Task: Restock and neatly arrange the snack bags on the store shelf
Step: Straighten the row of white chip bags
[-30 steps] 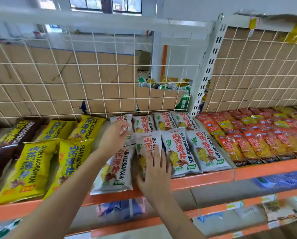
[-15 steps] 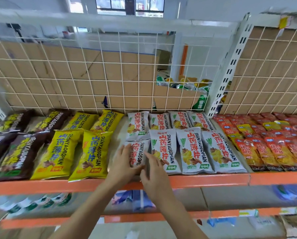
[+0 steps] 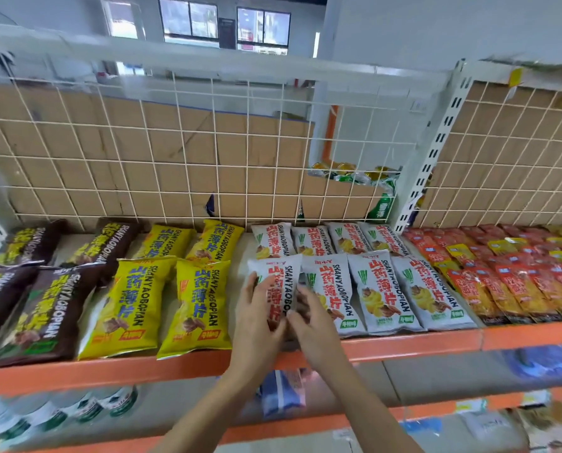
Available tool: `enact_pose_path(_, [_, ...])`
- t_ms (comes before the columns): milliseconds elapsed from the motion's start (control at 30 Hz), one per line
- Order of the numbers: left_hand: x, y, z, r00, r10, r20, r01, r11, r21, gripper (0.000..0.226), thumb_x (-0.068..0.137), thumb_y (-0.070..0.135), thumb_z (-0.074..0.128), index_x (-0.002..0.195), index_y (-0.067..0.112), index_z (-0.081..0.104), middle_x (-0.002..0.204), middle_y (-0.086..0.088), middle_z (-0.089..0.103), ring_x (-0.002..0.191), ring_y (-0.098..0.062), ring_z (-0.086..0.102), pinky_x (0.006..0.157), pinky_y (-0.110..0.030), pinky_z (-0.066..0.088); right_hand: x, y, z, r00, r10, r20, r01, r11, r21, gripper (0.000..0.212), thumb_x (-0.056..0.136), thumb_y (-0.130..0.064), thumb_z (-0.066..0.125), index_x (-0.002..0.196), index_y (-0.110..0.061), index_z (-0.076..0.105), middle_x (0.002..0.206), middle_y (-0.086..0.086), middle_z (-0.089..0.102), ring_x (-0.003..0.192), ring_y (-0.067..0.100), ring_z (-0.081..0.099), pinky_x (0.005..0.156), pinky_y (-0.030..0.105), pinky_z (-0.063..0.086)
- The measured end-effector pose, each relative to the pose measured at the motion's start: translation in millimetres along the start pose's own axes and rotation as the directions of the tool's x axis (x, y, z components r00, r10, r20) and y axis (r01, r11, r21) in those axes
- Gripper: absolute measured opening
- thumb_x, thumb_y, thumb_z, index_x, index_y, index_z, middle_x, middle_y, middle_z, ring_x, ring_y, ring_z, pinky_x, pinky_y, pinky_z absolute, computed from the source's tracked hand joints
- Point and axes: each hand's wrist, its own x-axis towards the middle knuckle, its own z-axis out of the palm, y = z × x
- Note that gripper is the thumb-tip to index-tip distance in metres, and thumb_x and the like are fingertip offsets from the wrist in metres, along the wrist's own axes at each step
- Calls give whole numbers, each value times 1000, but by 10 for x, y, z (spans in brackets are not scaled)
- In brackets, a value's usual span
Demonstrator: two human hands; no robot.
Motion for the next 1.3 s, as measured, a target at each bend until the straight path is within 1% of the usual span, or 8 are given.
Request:
enact_pose_path(200, [347, 25, 120, 992, -44, 117, 41, 999, 25, 65, 83, 8, 61, 141, 16, 33, 154, -11, 12, 142, -25, 16, 110, -29, 20, 348, -152, -128, 998, 30, 51, -21, 986, -165, 43, 94, -13, 47, 136, -18, 42, 133, -1, 51, 122, 17, 49, 105, 36, 38])
enact_pose_path(333, [336, -119, 212, 964, -105, 246, 62, 982, 179, 86, 81, 31, 67, 148, 19, 14, 156, -8, -6, 143, -26, 6, 112, -33, 19, 446, -148, -200, 1000, 5, 23, 1, 972, -234, 35, 94, -12, 48, 128, -16, 50, 123, 0, 57, 104, 12, 55, 92, 23, 42])
enact_pose_path(467, [268, -134, 259, 950, -79, 302, -33, 936, 351, 103, 78, 45, 65, 148, 20, -6, 154, -9, -21, 144, -24, -12, 115, -31, -2, 689, -190, -327, 990, -136, -29, 118, 930, -348, 32, 96, -17, 44, 126, -12, 54, 123, 1, 59, 110, 14, 54, 92, 23, 41])
enact_pose_path(667, [257, -80, 326, 961, -203, 189, 133, 935, 329, 106, 76, 48, 66, 148, 24, -7, 154, -4, -21, 144, -24, 1, 114, -31, 13, 1302, -150, -465, 970, -170, 172, 238, 796, -556, 36, 97, -14, 39, 131, -12, 51, 129, 7, 55, 120, 23, 48, 99, 36, 40])
enact_pose_path(833, [215, -19, 380, 971, -205, 119, 137, 896, 423, 98, 79, 51, 55, 147, 23, -10, 154, -4, -18, 142, -25, 11, 109, -30, 24, 1561, -172, -410, 930, -103, 352, 289, 797, -531, 26, 96, -23, 45, 85, -9, 64, 88, 9, 65, 83, 25, 59, 69, 32, 39])
enact_pose_path(1100, [77, 143, 475, 944, -311, 109, 204, 811, 548, 103, 80, 50, 54, 145, 19, -19, 152, -5, -27, 139, -26, 11, 109, -28, 22, 1780, -166, -334, 897, -18, 442, 265, 822, -504, 16, 87, -27, 60, 84, -12, 68, 91, 4, 69, 84, 20, 62, 74, 33, 47])
enact_pose_path(1233, [32, 203, 496, 930, -358, 88, 230, 750, 621, 101, 84, 51, 52, 145, 17, -20, 151, -8, -28, 139, -27, 11, 111, -29, 18, 1851, -119, -306, 904, 25, 427, 217, 832, -510, 28, 87, -25, 59, 61, -22, 49, 69, -2, 59, 66, 16, 54, 65, 29, 40])
enact_pose_path(1300, [39, 234, 490, 910, -405, 91, 258, 724, 640, 101, 84, 52, 53, 145, 17, -20, 151, -10, -27, 140, -30, 9, 112, -32, 16, 1863, -93, -302, 911, 30, 412, 203, 836, -509, 22, 87, -26, 59, 69, -17, 51, 64, -3, 56, 60, 15, 52, 65, 29, 41])
